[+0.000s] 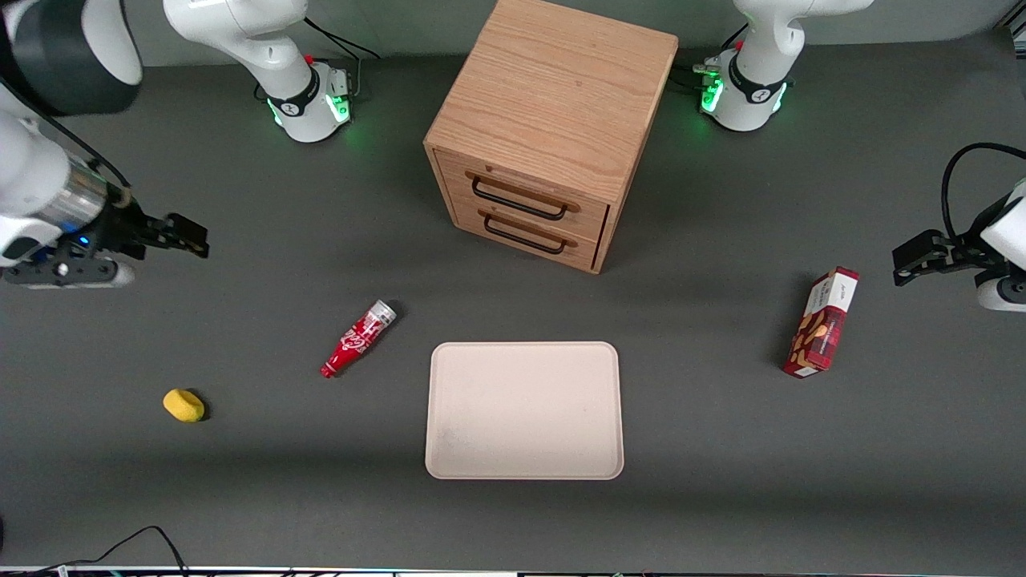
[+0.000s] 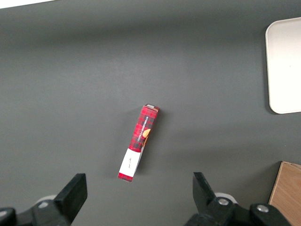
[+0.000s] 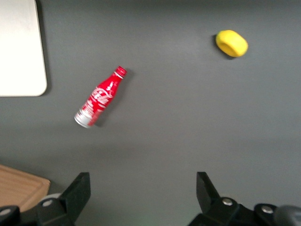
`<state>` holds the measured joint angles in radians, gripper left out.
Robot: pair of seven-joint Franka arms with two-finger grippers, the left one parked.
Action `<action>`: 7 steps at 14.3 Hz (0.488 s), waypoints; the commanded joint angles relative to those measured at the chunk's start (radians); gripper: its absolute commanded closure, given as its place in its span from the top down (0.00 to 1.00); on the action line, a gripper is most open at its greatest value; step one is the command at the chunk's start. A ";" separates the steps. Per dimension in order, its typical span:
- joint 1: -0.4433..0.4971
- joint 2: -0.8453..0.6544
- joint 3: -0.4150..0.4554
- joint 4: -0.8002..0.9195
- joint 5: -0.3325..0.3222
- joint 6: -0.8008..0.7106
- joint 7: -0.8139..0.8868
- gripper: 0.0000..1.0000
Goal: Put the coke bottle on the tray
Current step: 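Move the right gripper toward the red Coca-Cola bottle lying on the table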
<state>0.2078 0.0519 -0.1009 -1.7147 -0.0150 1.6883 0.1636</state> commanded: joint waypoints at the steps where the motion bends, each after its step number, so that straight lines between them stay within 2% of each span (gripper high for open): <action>1: 0.008 0.107 0.026 0.037 0.030 0.056 0.167 1.00; 3: 0.008 0.178 0.026 0.029 0.121 0.117 0.272 1.00; 4: 0.008 0.212 0.026 0.021 0.136 0.155 0.313 1.00; 7: 0.027 0.319 0.061 0.003 0.127 0.241 0.506 1.00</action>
<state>0.2210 0.3069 -0.0637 -1.7196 0.0977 1.8887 0.5385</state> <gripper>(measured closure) 0.000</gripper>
